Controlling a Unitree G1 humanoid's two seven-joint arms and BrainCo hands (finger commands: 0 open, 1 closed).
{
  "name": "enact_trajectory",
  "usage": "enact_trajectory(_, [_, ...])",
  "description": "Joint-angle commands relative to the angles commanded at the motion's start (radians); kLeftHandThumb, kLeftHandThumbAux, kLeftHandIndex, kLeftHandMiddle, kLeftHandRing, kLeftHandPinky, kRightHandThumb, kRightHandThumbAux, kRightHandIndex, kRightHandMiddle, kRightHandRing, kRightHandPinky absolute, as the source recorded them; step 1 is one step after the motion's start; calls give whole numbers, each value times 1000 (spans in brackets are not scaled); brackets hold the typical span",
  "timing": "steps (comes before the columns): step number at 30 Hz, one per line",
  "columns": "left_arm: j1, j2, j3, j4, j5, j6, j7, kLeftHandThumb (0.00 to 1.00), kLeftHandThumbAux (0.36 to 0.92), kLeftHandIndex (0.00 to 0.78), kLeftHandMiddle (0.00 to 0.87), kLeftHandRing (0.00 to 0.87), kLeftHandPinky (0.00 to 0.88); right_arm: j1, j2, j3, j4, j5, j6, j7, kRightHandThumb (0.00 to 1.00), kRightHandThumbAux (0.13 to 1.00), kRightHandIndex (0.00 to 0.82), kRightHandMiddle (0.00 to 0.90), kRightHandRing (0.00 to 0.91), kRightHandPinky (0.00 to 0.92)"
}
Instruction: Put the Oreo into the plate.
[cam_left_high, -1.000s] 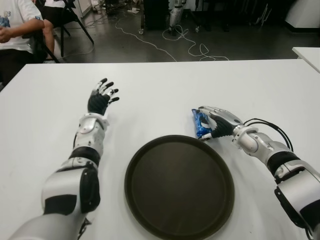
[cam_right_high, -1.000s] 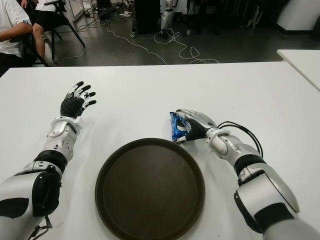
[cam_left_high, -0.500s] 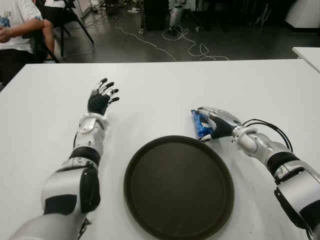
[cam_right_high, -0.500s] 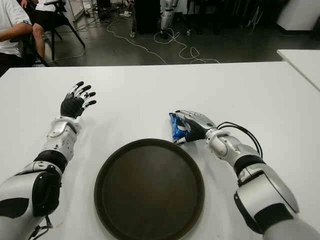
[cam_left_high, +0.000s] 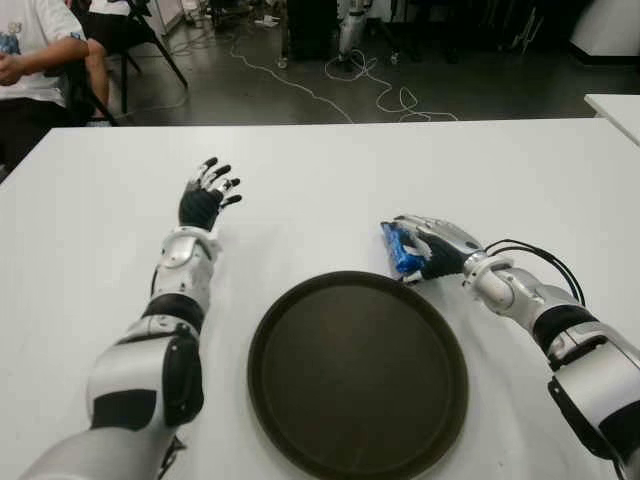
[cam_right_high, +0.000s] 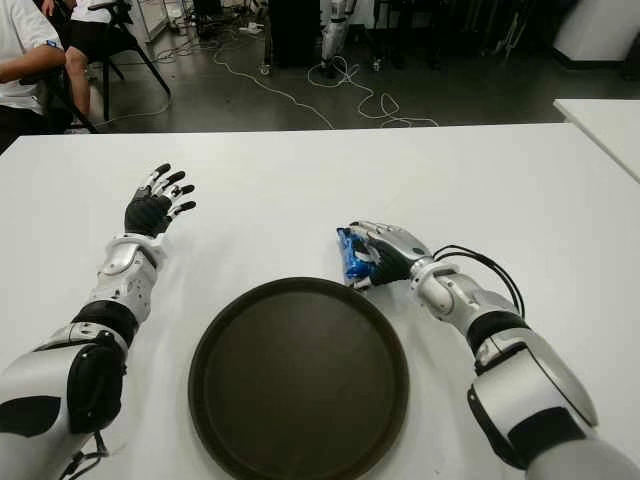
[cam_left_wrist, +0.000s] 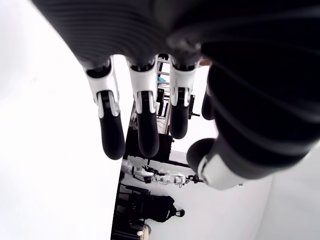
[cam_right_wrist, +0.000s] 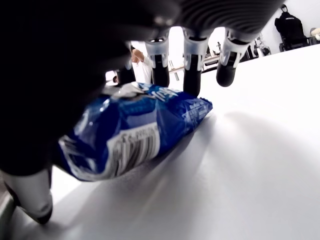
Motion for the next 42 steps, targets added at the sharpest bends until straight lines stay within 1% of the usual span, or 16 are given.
enact_trajectory(1, [0,0,0,0,0,-1,0,187,758,129,196,245,341,0,-1,2,0,-2,0,-4,52,798,165,191,207,249])
enact_trajectory(2, [0,0,0,0,0,-1,-1,189,758,128,197,245,343,-1,-4,7,-2,-9,2,-14,73,820,178,207,219,262])
enact_trajectory(3, [0,0,0,0,0,-1,-2,190,759,129,199,246,343,-1,-6,11,-4,-13,3,-20,120,831,198,223,232,273])
enact_trajectory(4, [1,0,0,0,0,-2,-3,192,761,130,201,247,344,-2,-10,19,-7,-24,6,-35,201,844,229,247,251,288])
enact_trajectory(5, [1,0,0,0,-1,-2,-4,193,763,129,199,246,341,-3,-13,25,-10,-32,8,-47,379,804,295,285,282,318])
enact_trajectory(6, [1,0,1,0,-1,-3,-5,194,763,129,198,245,340,-5,-15,34,-13,-44,14,-63,443,790,319,299,293,328])
enact_trajectory(7, [1,0,1,0,-1,-3,-5,196,766,133,201,247,342,-6,-17,41,-14,-53,18,-76,536,768,354,331,320,350])
enact_trajectory(8, [1,0,0,0,-1,-3,-6,198,768,135,203,247,343,-8,-17,50,-15,-64,30,-93,595,754,377,352,337,365])
enact_trajectory(11, [1,1,-1,1,1,-2,-8,190,768,138,206,249,339,-11,-17,65,-16,-84,55,-125,669,737,405,409,394,406])
enact_trajectory(16, [1,2,-2,0,2,-1,-6,168,762,137,207,252,342,-13,-14,75,-16,-95,87,-153,699,731,416,435,429,429])
enact_trajectory(23, [2,2,-1,-1,-1,1,-6,159,766,127,189,244,335,-13,-10,71,-20,-90,112,-154,703,733,415,414,423,409])
enact_trajectory(29, [0,2,5,0,-7,2,-10,161,772,122,188,247,345,-8,-8,62,-24,-81,112,-175,703,734,414,402,439,483])
enact_trajectory(32, [0,2,6,0,-7,3,-9,173,764,123,192,250,353,-6,-7,60,-23,-80,112,-186,703,734,414,404,449,498])
enact_trajectory(37, [1,1,6,-1,-5,0,-10,183,765,127,192,248,340,-6,-5,62,-25,-84,126,-203,705,734,413,384,430,479])
enact_trajectory(42, [1,1,7,-1,-6,1,-10,184,763,133,191,243,332,-6,-5,62,-27,-83,134,-207,705,734,413,375,421,480])
